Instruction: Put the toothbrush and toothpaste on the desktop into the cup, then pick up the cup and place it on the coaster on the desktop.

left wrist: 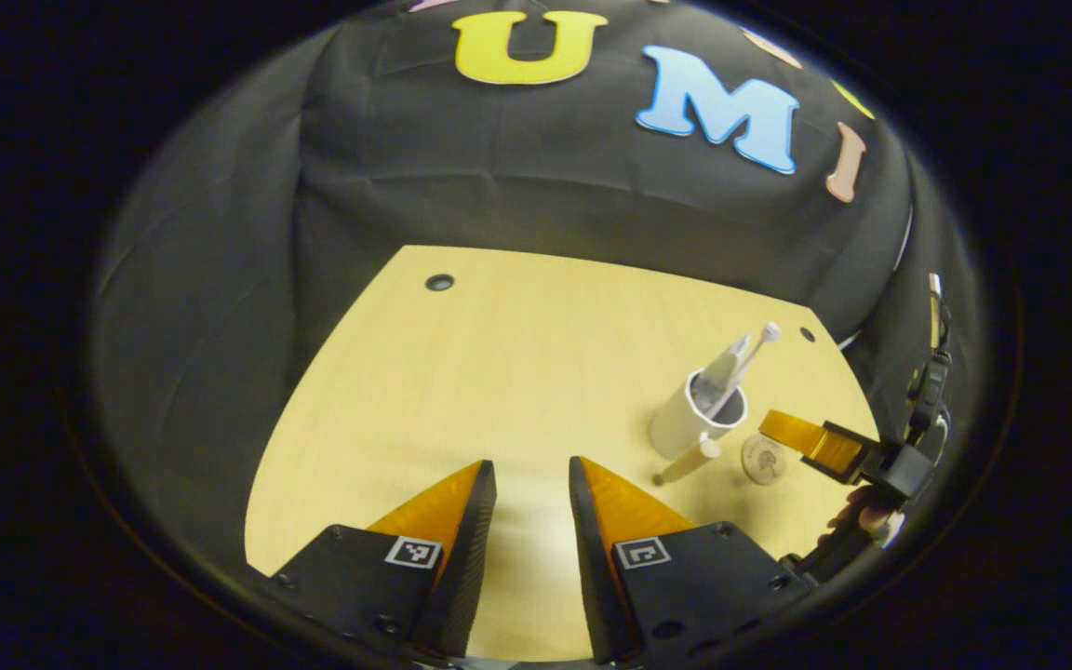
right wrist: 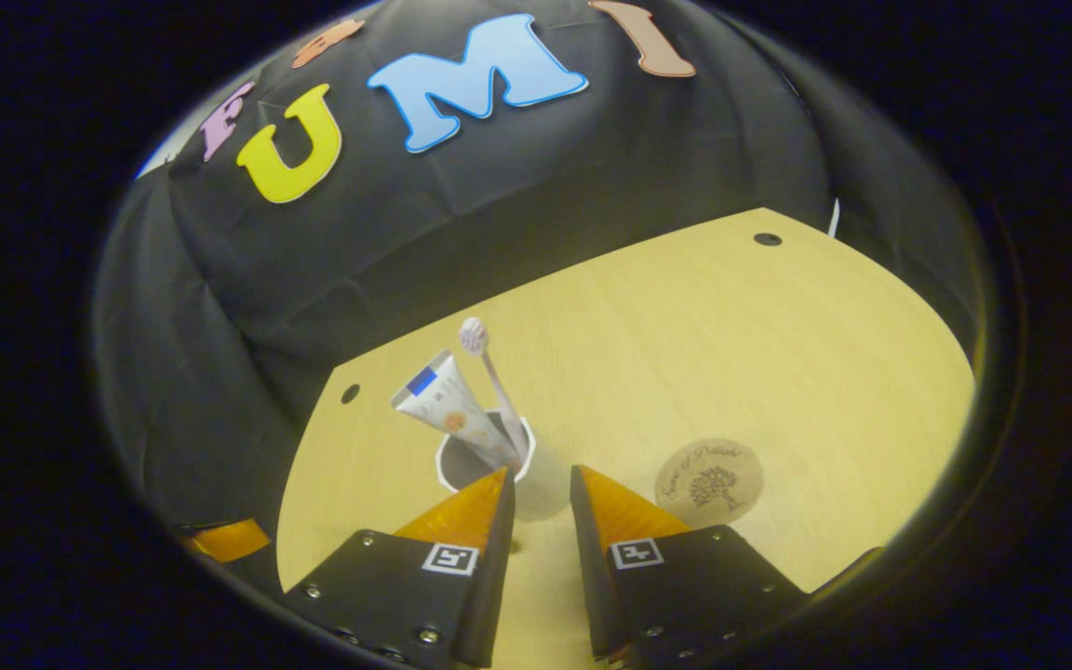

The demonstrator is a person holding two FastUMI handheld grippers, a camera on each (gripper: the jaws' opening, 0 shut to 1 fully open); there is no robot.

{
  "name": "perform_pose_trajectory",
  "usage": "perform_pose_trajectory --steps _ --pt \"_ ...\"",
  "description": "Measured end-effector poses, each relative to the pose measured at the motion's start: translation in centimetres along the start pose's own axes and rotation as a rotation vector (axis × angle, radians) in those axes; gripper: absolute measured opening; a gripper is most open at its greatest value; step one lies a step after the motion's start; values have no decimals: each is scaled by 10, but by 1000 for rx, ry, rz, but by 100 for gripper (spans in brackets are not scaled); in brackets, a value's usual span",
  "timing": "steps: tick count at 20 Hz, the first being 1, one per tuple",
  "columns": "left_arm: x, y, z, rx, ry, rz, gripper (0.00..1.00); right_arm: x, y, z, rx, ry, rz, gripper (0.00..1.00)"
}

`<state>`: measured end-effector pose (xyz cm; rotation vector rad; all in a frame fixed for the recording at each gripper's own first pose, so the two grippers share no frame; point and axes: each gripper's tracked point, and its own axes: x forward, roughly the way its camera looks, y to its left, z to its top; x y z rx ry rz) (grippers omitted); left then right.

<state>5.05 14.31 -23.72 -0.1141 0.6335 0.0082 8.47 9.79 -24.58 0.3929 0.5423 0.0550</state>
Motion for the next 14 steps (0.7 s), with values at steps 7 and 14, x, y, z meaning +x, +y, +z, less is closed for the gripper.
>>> perform_pose_trajectory --steps 7,14 --pt "34 -78 0 129 82 -160 54 -15 -40 -3 14 29 -31 37" --pt "58 -120 -17 268 263 -271 60 -23 -86 3 93 32 -99 37"
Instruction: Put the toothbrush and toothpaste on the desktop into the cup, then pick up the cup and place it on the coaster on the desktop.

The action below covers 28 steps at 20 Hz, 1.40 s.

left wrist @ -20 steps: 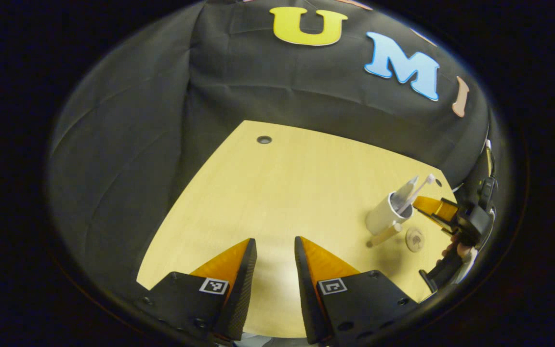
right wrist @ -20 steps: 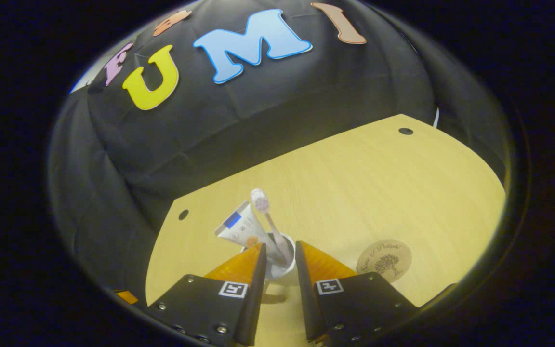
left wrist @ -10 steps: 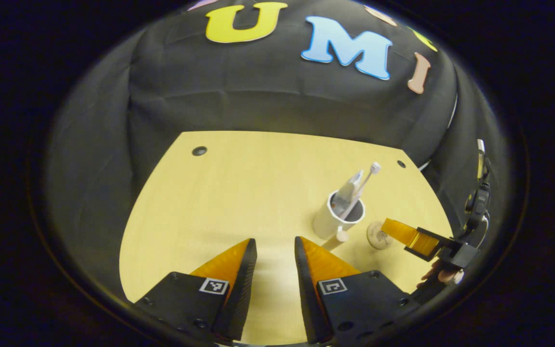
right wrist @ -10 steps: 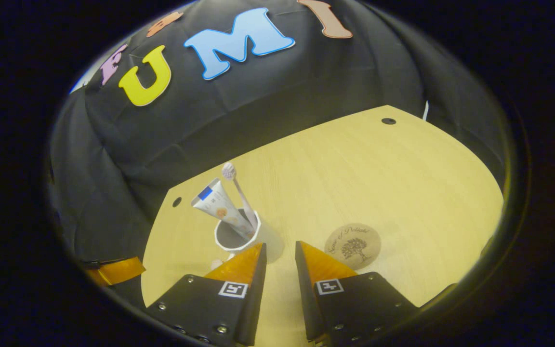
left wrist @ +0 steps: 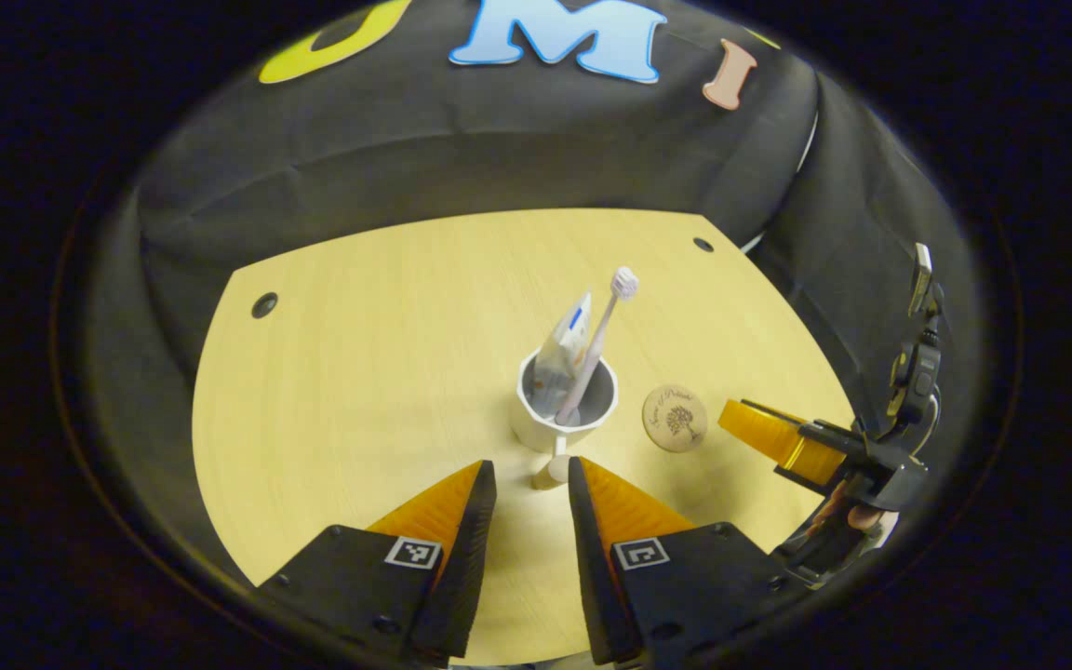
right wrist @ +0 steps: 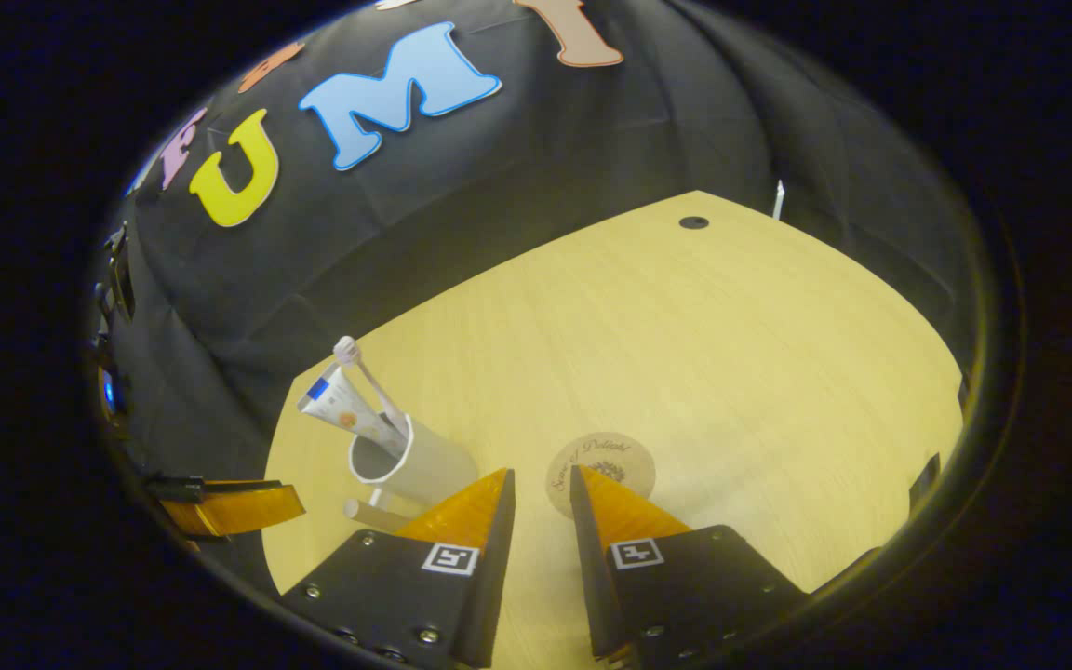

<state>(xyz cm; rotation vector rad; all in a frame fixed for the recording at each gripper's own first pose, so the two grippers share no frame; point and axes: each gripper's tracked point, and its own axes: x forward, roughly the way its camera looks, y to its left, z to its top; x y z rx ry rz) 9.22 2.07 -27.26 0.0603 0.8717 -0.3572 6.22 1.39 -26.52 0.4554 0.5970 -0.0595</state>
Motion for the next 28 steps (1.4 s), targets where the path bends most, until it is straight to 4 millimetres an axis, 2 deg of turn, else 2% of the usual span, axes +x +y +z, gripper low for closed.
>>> perform_pose_trajectory --steps 1,2,3,4,5,6,7,8,9,10,17,23,24,25,26,28 --pt "5 -3 -2 6 24 -8 53 0 -5 -1 8 3 -8 37" --pt "12 0 -3 16 41 -13 60 -1 -9 -1 15 4 -15 37" --pt "15 1 -3 29 56 -14 47 0 -14 -2 22 7 -24 37" --pt "17 1 -3 40 78 -18 47 0 -17 -3 30 11 -28 37" --pt "20 0 -5 46 102 -23 60 0 -19 -3 41 15 -29 37" --pt "24 -2 -7 51 127 -28 53 0 -21 -2 50 16 -29 37" --pt "29 -1 -9 58 148 -30 60 -1 -24 -2 55 17 -34 37" --pt "34 -1 -14 63 168 -30 46 -2 -26 -2 57 16 -36 37" --pt "38 1 -16 68 185 -26 47 -3 -28 -1 60 14 -40 37" --pt "44 5 -15 73 202 -19 53 -4 -31 0 63 14 -42 37" --pt "70 16 -21 85 323 12 53 -10 -54 -3 77 31 -70 37" --pt "85 15 -29 73 402 28 53 -13 -74 -9 102 46 -95 37" --pt "90 16 -33 66 411 29 60 -14 -76 -10 103 48 -96 37" --pt "92 14 -32 57 420 28 40 -15 -78 -10 104 49 -98 37" --pt "96 14 -34 51 425 27 32 -16 -80 -10 103 49 -99 37" --pt "96 15 -35 44 434 33 31 -18 -82 -11 104 49 -103 37"
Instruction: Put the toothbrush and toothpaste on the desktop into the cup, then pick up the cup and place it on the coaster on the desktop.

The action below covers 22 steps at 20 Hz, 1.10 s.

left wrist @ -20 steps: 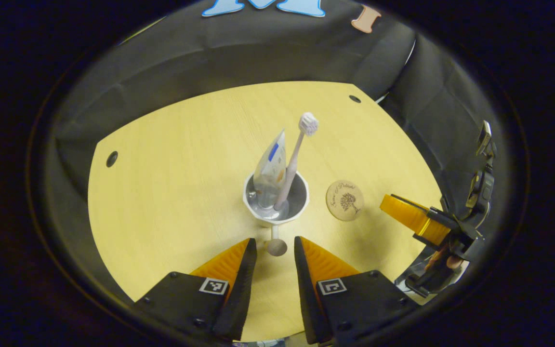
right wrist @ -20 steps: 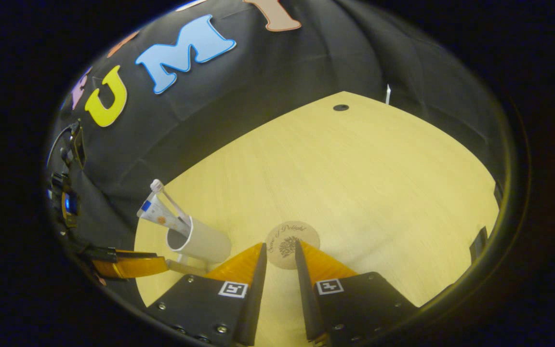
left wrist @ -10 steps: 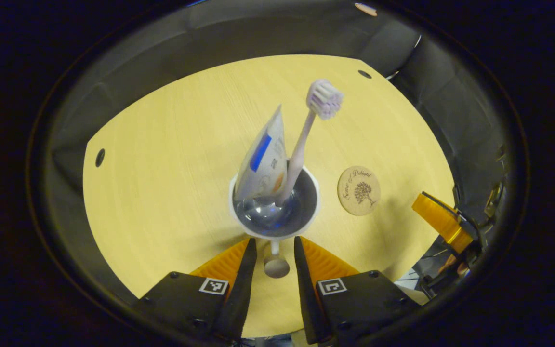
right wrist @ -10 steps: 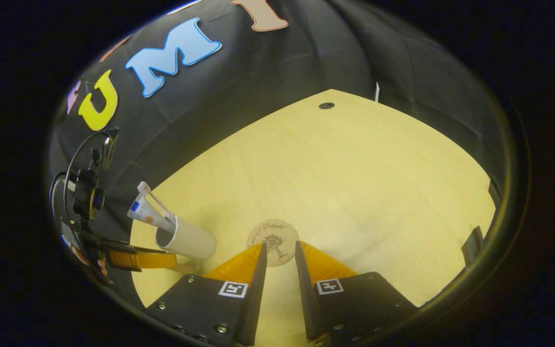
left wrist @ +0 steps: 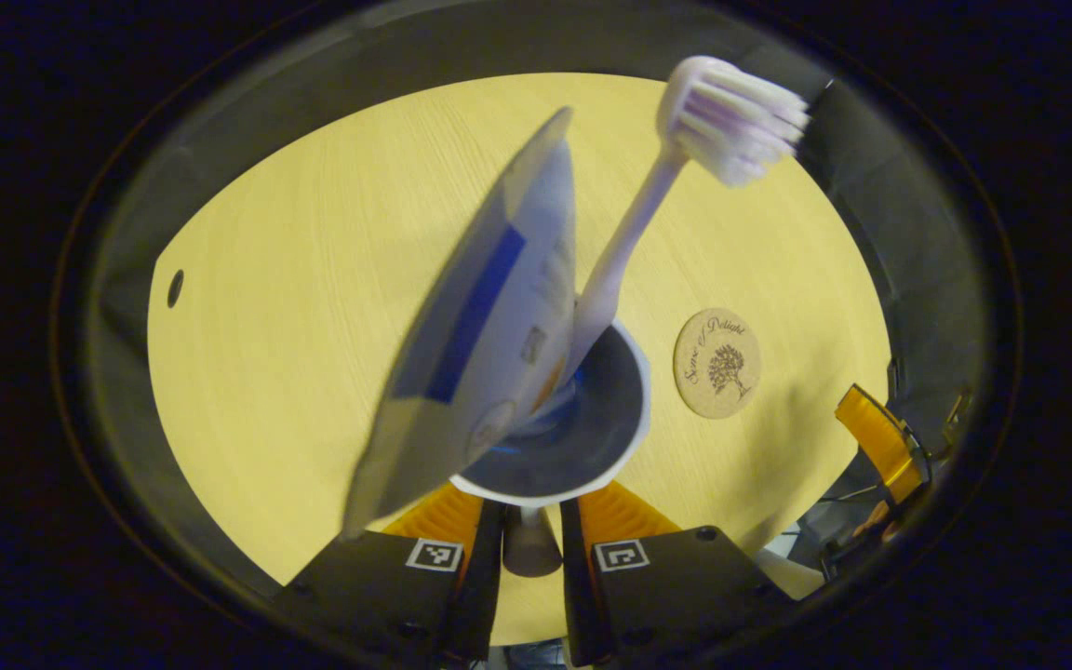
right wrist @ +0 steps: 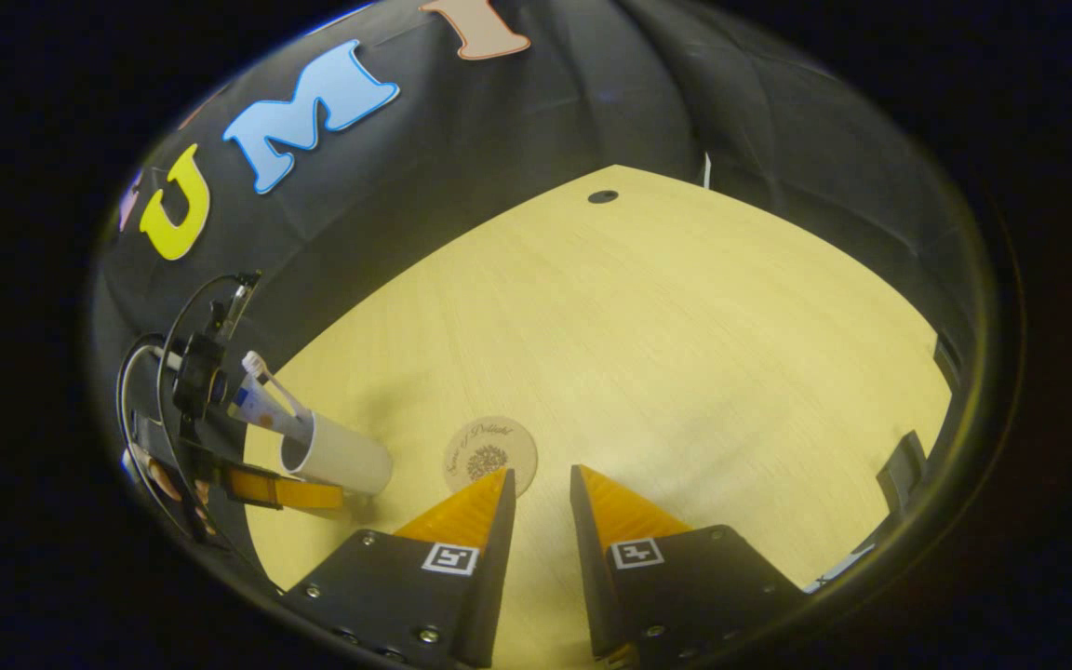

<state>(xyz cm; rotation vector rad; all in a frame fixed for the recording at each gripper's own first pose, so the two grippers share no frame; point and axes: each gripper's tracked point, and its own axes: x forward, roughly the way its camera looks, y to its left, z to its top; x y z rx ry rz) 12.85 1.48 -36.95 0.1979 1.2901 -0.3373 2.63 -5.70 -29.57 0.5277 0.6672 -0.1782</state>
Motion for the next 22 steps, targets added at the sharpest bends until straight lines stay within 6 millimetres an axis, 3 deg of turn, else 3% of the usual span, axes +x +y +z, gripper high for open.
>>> perform_pose_trajectory --steps 1,9,22 --pt "2 -1 8 -4 -7 8 34 -1 -2 0 2 3 -1 37" --pt "0 -5 0 -29 -11 2 30 -4 -13 3 21 1 -8 37" --pt "-26 -46 19 115 -54 -7 30 -15 -22 -2 34 -10 -2 37"
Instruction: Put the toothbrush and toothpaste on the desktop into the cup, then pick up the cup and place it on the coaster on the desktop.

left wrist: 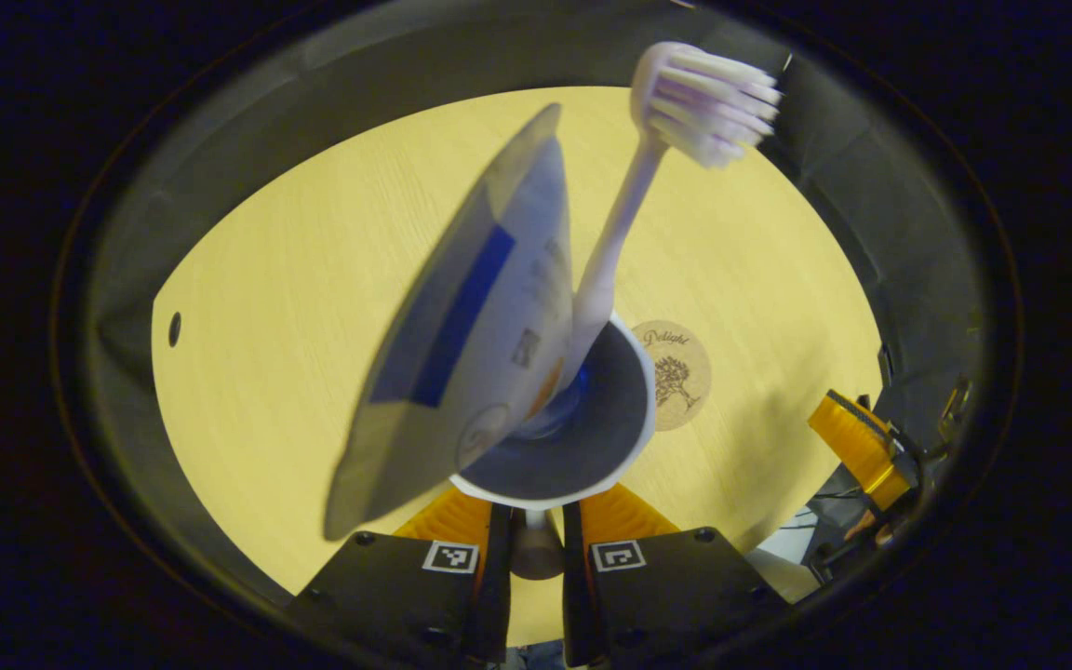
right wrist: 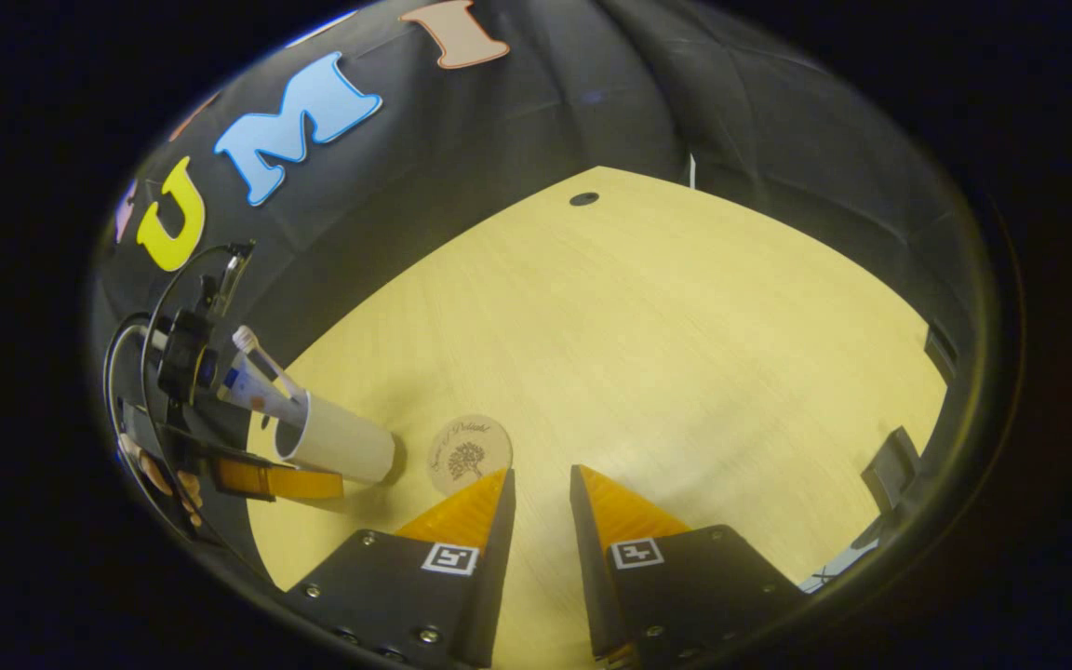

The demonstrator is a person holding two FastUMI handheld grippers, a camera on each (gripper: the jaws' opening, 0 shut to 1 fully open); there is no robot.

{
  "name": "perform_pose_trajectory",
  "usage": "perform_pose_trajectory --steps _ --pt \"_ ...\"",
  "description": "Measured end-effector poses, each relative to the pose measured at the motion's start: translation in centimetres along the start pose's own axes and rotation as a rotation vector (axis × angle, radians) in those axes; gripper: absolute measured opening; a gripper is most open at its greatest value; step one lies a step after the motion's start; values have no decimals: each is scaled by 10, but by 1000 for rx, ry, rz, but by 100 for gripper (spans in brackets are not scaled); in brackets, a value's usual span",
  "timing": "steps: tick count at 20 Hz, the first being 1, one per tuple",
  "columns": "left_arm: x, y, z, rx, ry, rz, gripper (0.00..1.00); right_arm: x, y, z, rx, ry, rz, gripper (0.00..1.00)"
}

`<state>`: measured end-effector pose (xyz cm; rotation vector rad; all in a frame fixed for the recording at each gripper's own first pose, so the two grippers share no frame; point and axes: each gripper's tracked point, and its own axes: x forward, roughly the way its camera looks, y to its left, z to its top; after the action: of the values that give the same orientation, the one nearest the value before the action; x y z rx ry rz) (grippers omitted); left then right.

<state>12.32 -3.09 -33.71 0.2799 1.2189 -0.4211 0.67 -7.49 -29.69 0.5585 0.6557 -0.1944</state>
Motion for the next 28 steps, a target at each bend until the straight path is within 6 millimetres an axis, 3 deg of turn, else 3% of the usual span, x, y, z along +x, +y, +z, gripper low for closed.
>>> perform_pose_trajectory --steps 5,15,24,28 --pt "-17 -15 17 54 2 -23 30 -8 -17 1 34 -5 -17 37" --pt "-13 -40 26 137 34 -57 30 -20 -50 -4 124 -22 -64 37" --pt "-3 -36 16 126 63 -50 30 -23 -65 -6 157 -17 -78 37" --pt "-12 -26 26 127 55 -37 30 -23 -65 -5 150 -8 -74 37"
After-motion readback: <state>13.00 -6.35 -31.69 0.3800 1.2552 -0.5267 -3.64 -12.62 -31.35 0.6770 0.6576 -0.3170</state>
